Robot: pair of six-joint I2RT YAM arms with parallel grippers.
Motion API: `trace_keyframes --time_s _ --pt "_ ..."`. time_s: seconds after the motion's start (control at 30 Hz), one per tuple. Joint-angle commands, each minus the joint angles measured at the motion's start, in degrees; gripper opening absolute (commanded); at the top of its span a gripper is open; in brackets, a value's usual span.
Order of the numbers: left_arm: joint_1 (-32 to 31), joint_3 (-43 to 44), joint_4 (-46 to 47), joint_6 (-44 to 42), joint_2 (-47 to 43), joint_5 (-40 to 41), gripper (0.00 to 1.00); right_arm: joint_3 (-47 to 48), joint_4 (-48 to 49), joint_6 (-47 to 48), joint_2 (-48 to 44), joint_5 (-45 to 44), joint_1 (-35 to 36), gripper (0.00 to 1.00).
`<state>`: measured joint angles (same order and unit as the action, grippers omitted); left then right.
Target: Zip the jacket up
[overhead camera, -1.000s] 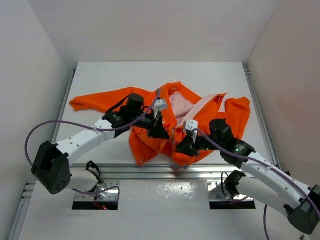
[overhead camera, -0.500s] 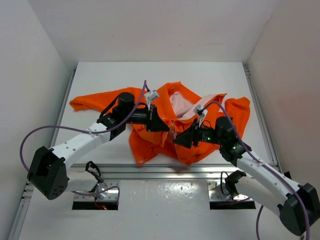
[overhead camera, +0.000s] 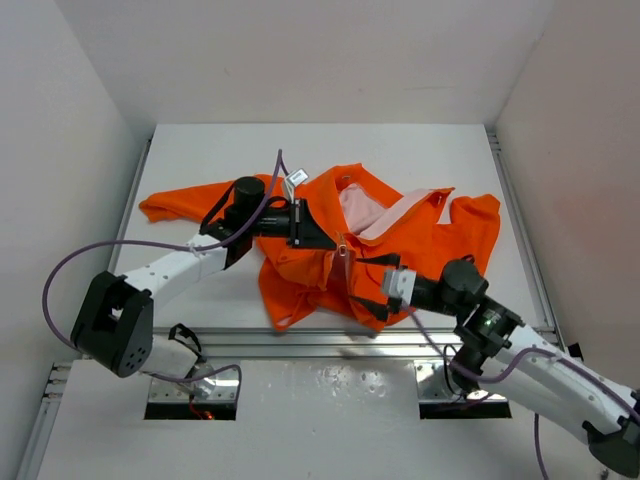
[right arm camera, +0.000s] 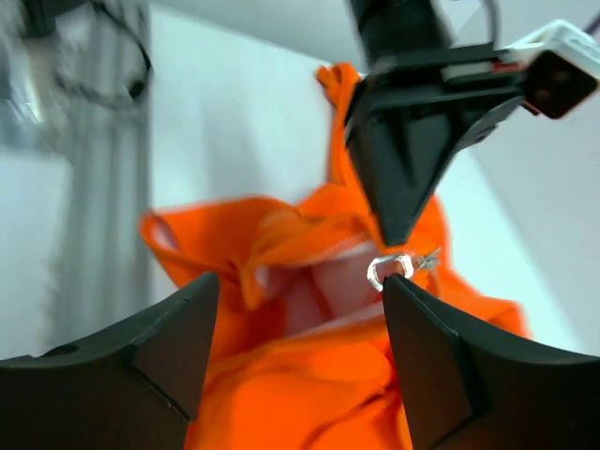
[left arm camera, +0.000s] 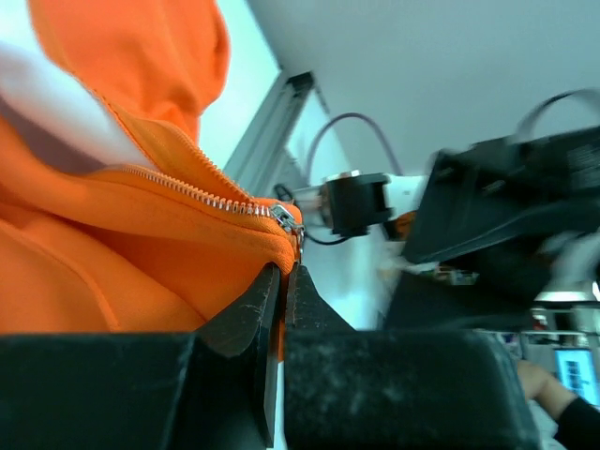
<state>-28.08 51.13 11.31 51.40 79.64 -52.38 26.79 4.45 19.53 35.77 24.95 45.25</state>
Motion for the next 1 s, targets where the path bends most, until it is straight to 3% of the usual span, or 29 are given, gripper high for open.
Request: trace_keyframes --time_s 0.0,0.13,0.17,0.23,0.33,0.47,0.57,0.63,0.97 --pt "0.5 -0.1 11.1 10.2 0.4 -4.3 0.0 -10.1 13.4 24.2 -0.8 -7.2 3.4 0.71" --pt "0.5 -0.6 15.5 13.7 1.0 -5.6 0.0 -21.0 40.5 29.1 3.3 -10.8 5.9 0.64" --pt "0.5 -0.6 16.1 14.5 1.0 -5.6 0.0 -21.4 40.9 29.1 4.1 -12.3 5.8 0.45" --pt "0.5 -1.1 16.6 15.8 0.4 -5.6 0.0 -19.8 41.2 29.0 4.8 -17.9 6.4 0.28" --pt "0.5 -2.3 17.5 15.8 -0.2 -6.2 0.0 -18.2 42.7 29.1 5.7 -21.3 6.3 0.28" --pt "0.5 -2.4 17.5 16.4 -0.2 -6.2 0.0 -19.0 51.2 32.7 7.0 -19.7 6.4 0.32" --pt "0.5 -2.4 18.1 17.0 0.3 -6.2 0.0 -18.5 51.7 32.8 6.6 -18.0 6.4 0.35" --pt "0.5 -2.4 18.1 17.5 0.9 -6.2 0.0 -18.3 50.9 33.2 6.2 -17.1 6.4 0.44" --pt "0.0 -2.4 19.3 18.6 0.9 -6.2 0.0 -18.4 52.8 37.1 9.6 -14.4 6.3 0.47"
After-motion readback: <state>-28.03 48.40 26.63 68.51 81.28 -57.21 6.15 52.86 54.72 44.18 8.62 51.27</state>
